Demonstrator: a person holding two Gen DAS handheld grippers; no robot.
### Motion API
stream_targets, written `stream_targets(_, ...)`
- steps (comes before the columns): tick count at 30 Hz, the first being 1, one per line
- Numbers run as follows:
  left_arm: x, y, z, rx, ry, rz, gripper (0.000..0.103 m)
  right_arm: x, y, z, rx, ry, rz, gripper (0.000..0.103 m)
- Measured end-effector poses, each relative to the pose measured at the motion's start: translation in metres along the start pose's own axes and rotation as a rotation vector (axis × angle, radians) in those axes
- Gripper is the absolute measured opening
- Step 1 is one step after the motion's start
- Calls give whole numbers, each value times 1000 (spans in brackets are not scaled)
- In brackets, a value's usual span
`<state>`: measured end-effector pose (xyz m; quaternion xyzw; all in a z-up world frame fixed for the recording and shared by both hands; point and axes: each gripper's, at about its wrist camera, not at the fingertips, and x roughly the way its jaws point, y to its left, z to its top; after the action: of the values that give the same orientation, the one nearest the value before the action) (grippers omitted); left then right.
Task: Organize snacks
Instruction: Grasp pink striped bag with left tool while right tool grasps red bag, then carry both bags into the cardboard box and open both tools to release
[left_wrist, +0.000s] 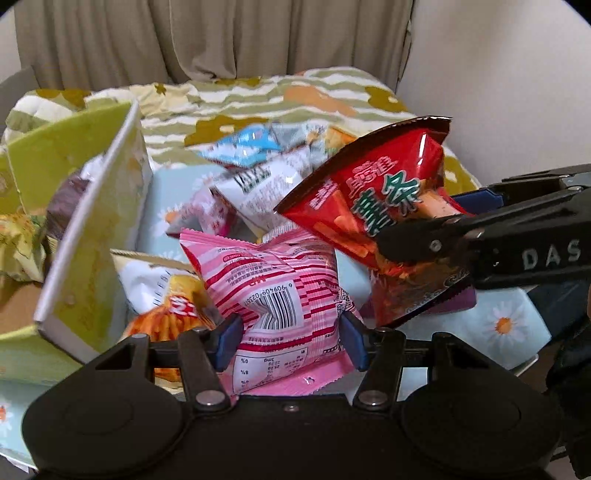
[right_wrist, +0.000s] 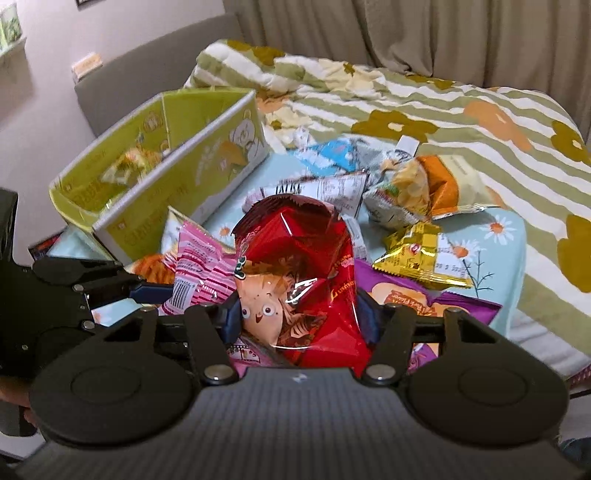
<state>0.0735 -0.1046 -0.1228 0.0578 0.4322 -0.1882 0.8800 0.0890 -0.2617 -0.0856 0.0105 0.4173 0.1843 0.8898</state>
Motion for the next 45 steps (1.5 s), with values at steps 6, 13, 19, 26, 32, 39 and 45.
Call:
stream_targets(6, -48, 13, 5, -13, -87, 28, 61, -38, 9, 20, 30, -69, 12, 74)
stream_targets(13, -114, 49, 15, -45, -195, 101, 61, -72, 36, 51, 38, -153, 42, 74)
stream_targets(19, -154, 94, 27, -75, -264, 148, 61, -75, 69, 80, 37, -183, 58, 74)
stream_targets(26, -167, 157, 45, -82, -268, 208, 61, -44, 114, 115, 61, -197, 78, 74)
stream_targets(32, -154, 217, 67, -78, -231, 215, 62, -2, 150, 147, 114, -197, 88, 74)
stream_targets(39, -113, 277, 100, -60, -168, 154, 62, 53, 179, 182, 197, -185, 28, 74)
stream_targets(45, -60, 308, 123, -32, -90, 75, 62, 92, 190, 201, 251, -167, -60, 74)
